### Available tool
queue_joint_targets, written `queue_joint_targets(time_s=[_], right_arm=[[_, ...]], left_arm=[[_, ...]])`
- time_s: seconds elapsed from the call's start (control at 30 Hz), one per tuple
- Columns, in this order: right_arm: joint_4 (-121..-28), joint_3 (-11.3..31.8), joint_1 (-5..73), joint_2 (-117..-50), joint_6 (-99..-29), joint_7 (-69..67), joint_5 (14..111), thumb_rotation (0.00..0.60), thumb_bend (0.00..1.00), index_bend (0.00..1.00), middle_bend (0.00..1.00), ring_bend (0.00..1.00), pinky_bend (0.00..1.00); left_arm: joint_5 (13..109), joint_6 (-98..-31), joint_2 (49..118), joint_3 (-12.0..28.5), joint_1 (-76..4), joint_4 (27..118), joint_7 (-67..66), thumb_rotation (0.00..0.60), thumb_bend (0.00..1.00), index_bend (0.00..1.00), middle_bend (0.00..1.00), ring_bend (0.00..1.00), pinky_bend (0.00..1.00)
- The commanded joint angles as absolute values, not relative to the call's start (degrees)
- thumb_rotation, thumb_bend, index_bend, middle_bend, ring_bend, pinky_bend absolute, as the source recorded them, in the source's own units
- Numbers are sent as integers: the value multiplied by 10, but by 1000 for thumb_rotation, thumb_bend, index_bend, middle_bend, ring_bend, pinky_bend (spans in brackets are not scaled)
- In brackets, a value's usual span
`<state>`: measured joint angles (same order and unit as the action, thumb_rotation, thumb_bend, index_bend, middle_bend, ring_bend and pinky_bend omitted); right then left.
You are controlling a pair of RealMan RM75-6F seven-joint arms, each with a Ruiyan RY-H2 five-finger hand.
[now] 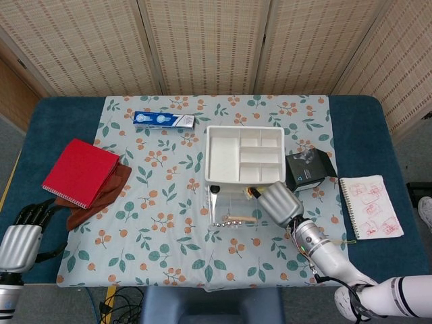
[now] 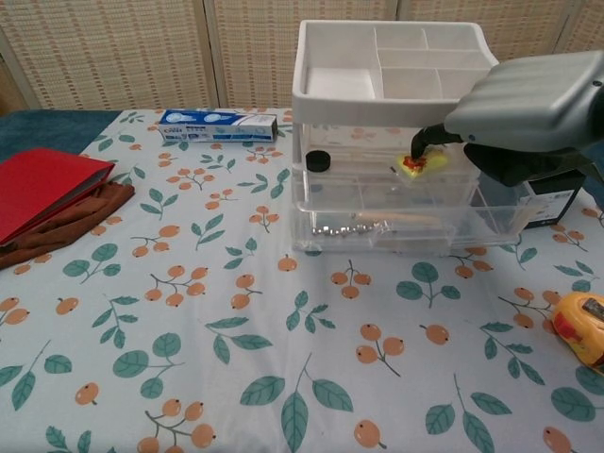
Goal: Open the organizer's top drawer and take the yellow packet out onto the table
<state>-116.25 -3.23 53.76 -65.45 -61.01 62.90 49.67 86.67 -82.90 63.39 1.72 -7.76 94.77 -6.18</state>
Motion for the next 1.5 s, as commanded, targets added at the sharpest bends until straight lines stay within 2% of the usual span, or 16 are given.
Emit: queue_joint_targets(time_s=[0.03,0.4,0.8,0.9,1.03,1.13,1.37,1.5], right_arm=[[-1167,-34,539,-655,-608,626,502,600,1000,138,979,1000,1000],[-1202,-47,526,-638,-600,590,578,600,1000,138,979,1000,1000],[-1202,-34,516,-598,-595,545,603,600,986,140,979,1000,1000],[-1198,-26,517,-590,-591,533,600,600,810,165,979,1000,1000],[-1169,-12,516,-603,-584,499,617,600,449,214,979,1000,1000],[-1148,-8,512,-622,-584,484,642,600,293,250,981,1000,1000],[-1099,-8,496,-670,-600,468,705,600,218,302,996,1000,1000],[-1082,-5,487,-684,-610,467,722,600,139,321,1000,1000,1000]], left_arm=[[866,-830,633,17,-77,947,-61,600,175,198,133,149,126],[865,-829,634,18,-78,946,-60,600,175,198,133,149,126],[866,-830,631,19,-78,951,-59,600,175,198,133,149,126],[865,-829,630,19,-78,952,-60,600,175,198,133,149,126],[868,-829,630,19,-79,956,-63,600,175,198,133,149,126],[868,-830,630,19,-79,959,-65,600,175,198,133,149,126],[867,-830,629,18,-78,961,-66,600,175,198,133,149,126],[866,-828,630,18,-79,960,-65,600,175,198,133,149,126]])
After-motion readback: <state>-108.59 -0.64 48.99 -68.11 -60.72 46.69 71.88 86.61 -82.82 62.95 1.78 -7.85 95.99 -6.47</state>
